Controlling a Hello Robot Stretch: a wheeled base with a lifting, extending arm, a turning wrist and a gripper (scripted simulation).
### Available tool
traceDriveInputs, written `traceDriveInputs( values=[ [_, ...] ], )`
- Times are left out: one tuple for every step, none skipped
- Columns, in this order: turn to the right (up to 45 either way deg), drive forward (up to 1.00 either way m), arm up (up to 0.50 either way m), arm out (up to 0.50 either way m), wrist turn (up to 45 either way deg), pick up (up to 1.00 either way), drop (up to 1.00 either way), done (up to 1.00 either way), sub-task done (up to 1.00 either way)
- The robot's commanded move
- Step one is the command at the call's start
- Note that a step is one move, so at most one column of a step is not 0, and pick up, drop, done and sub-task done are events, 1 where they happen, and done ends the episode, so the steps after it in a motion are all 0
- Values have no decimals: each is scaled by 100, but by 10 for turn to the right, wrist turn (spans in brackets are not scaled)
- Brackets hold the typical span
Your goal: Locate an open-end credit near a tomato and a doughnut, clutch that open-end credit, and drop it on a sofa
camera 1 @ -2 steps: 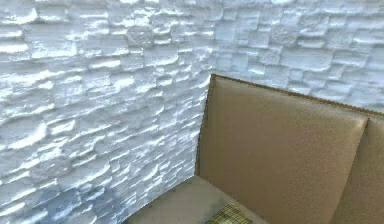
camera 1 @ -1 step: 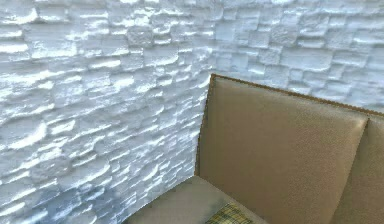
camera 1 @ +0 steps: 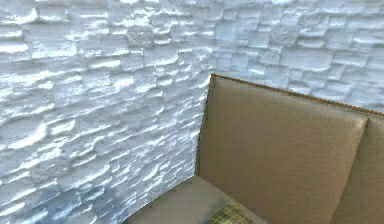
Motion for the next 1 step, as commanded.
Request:
traceDriveInputs(
  values=[
    [0, 0, 0, -8, 0, 0, 0, 0, 0]
  ],
)
